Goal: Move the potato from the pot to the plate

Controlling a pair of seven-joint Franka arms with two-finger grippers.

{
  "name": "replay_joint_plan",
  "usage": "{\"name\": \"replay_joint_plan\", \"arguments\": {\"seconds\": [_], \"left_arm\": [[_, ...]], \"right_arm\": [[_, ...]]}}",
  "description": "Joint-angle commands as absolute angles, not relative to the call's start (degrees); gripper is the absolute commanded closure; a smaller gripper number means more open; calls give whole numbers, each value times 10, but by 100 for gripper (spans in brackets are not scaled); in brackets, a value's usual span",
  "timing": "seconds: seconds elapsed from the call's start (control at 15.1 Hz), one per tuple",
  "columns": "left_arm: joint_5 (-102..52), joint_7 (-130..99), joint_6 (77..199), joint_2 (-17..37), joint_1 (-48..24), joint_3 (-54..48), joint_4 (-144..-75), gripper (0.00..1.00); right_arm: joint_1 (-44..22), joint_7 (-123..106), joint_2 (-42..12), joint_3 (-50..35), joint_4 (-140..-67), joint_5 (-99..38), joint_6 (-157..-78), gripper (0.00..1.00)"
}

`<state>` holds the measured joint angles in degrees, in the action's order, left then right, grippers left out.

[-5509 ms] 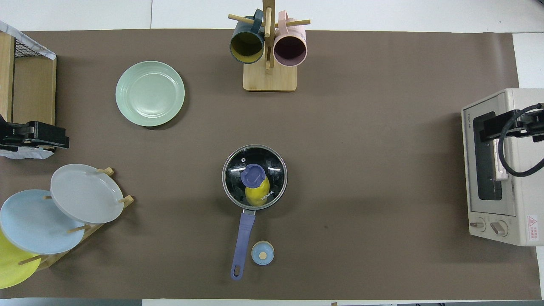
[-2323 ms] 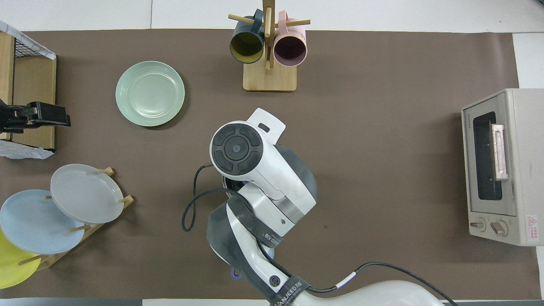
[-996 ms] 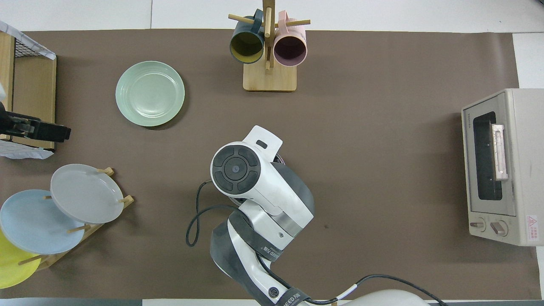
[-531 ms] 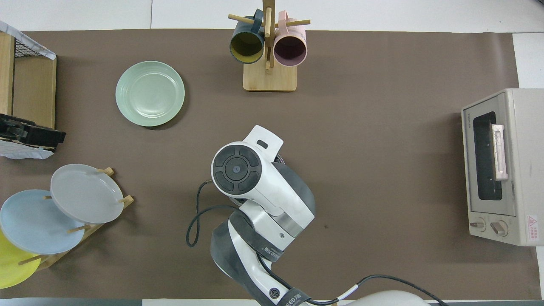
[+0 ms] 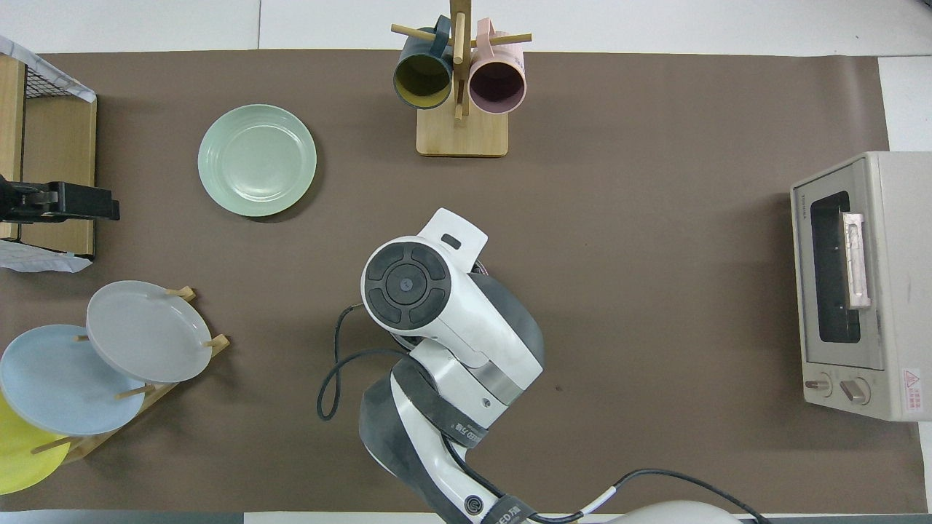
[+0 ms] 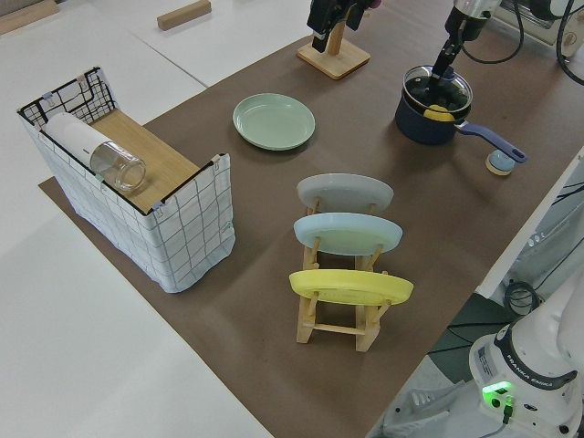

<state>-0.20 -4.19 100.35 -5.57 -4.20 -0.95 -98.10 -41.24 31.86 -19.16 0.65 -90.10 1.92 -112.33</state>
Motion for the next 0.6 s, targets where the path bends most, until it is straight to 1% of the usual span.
{"name": "replay_joint_plan", "arguments": {"seconds": [0.0,0.13,0.27,0.4,0.53], "left_arm": [[-9,-46,1020,-75,-46,-11,-1008,0],[-9,-47,1018,-78,-47,-13,-1014,0],[-10,-57,1018,-79,-58,-15,-1016,0],[-10,-85,1014,-76,-99,-15,-1022,0],[-10,-184,1026,-76,-161,-15,-1046,0]], "right_arm": [[-373,303,-172,1,-893,25,-1102,60],[-346,261,-169,1,-896,24,-1096,60],[-295,200,-157,1,-910,24,-1094,60],[-243,119,-151,2,-913,-3,-1074,60],[-183,31,-149,2,-927,-13,-1071,60]]}}
